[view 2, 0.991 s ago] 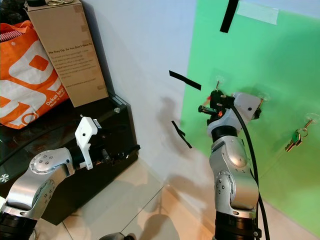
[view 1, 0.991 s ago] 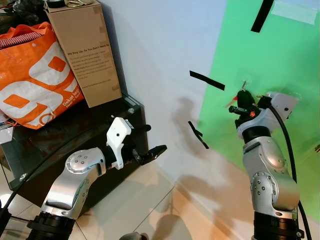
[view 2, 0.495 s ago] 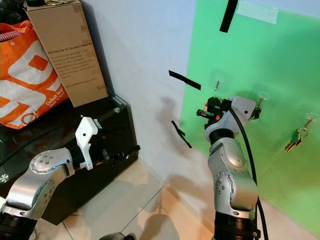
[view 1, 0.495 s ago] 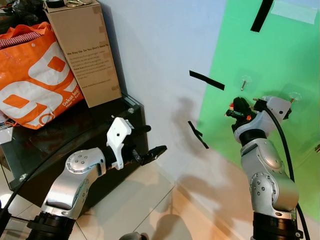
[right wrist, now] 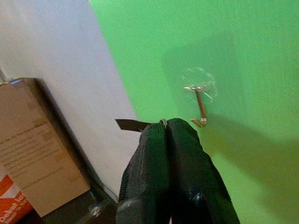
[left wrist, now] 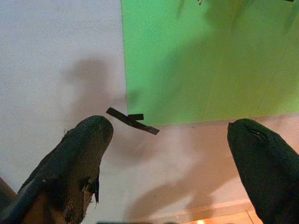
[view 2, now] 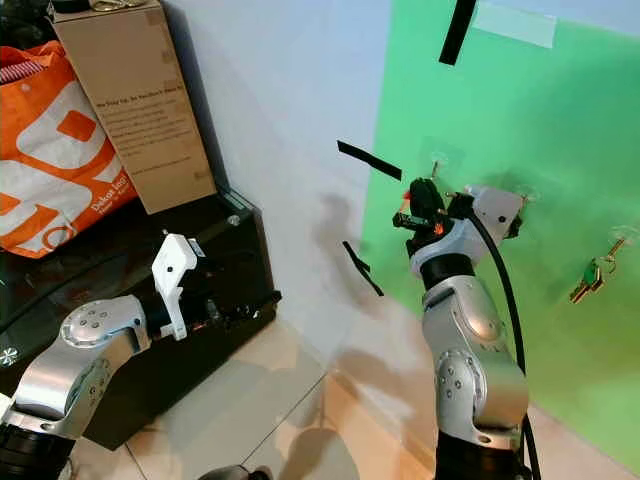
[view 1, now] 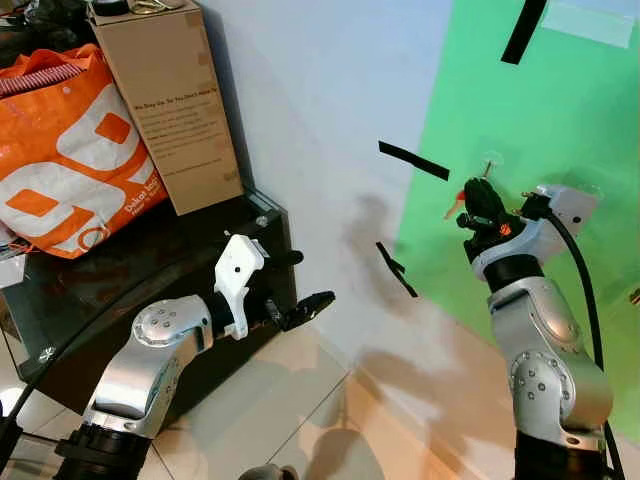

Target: Hang keys on a hook

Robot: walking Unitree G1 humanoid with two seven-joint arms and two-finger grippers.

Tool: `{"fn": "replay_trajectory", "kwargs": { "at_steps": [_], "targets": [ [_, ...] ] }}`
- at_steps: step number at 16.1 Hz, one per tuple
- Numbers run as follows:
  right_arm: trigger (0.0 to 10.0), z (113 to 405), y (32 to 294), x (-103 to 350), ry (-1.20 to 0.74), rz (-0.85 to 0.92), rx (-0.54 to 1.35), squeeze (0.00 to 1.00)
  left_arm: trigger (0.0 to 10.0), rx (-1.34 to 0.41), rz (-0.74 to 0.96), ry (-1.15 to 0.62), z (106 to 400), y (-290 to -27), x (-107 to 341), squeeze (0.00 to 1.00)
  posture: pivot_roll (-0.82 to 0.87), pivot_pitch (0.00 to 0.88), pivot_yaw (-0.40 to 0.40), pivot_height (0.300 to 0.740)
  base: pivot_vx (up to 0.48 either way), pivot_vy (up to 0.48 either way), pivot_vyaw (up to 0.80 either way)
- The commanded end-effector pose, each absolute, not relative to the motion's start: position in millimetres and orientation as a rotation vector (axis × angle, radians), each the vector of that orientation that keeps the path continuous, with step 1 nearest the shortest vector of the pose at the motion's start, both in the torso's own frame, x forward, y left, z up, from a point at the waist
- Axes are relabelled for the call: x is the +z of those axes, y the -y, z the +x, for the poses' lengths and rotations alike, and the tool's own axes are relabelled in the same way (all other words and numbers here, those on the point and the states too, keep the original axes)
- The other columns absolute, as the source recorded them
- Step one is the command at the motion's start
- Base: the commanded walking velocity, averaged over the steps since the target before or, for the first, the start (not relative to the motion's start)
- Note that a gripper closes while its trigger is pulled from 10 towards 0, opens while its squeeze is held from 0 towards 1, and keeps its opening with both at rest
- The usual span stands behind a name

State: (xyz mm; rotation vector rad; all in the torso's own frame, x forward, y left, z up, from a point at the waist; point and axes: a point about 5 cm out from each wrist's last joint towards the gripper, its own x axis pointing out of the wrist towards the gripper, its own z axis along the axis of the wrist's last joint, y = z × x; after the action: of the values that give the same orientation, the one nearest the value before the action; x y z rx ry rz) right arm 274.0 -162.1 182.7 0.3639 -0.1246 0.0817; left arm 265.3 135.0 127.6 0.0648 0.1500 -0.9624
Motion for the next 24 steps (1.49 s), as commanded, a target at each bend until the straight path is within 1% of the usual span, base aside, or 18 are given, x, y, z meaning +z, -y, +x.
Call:
{"fn": "replay_trajectory", "kwargs": {
  "at_steps": [1, 5, 14, 20, 24],
  "targets": [
    [10.0, 272.0, 161.3, 187.5, 0.150, 0.371, 0.096, 0.00, 10.0, -0.990, 0.077, -0.121, 266.7, -130.8, 136.2, 0.00, -0.05, 0.000, 0.070, 0.740, 0.000, 0.000, 0.00],
    [10.0, 277.9, 163.2, 191.5, 0.161, 0.376, 0.063, 0.00, 10.0, -1.028, 0.051, -0.099, 265.9, -125.6, 141.4, 0.00, -0.05, 0.000, 0.074, 0.740, 0.000, 0.000, 0.00],
    [10.0, 287.0, 179.8, 184.3, 0.130, 0.383, -0.113, 0.00, 10.0, -1.068, 0.024, -0.045, 266.8, -118.2, 153.2, 0.00, -0.05, 0.000, 0.078, 0.740, 0.000, 0.000, 0.00],
    [10.0, 290.5, 168.2, 172.3, 0.042, 0.331, -0.092, 0.00, 10.0, -1.083, 0.031, -0.043, 266.6, -116.9, 154.6, 0.00, -0.05, 0.000, 0.086, 0.740, 0.000, 0.000, 0.00],
    [10.0, 291.9, 168.3, 166.6, 0.005, 0.307, -0.104, 0.00, 10.0, -1.089, 0.035, -0.035, 267.2, -116.4, 157.1, 0.00, -0.05, 0.000, 0.084, 0.740, 0.000, 0.000, 0.00]
  ]
}}
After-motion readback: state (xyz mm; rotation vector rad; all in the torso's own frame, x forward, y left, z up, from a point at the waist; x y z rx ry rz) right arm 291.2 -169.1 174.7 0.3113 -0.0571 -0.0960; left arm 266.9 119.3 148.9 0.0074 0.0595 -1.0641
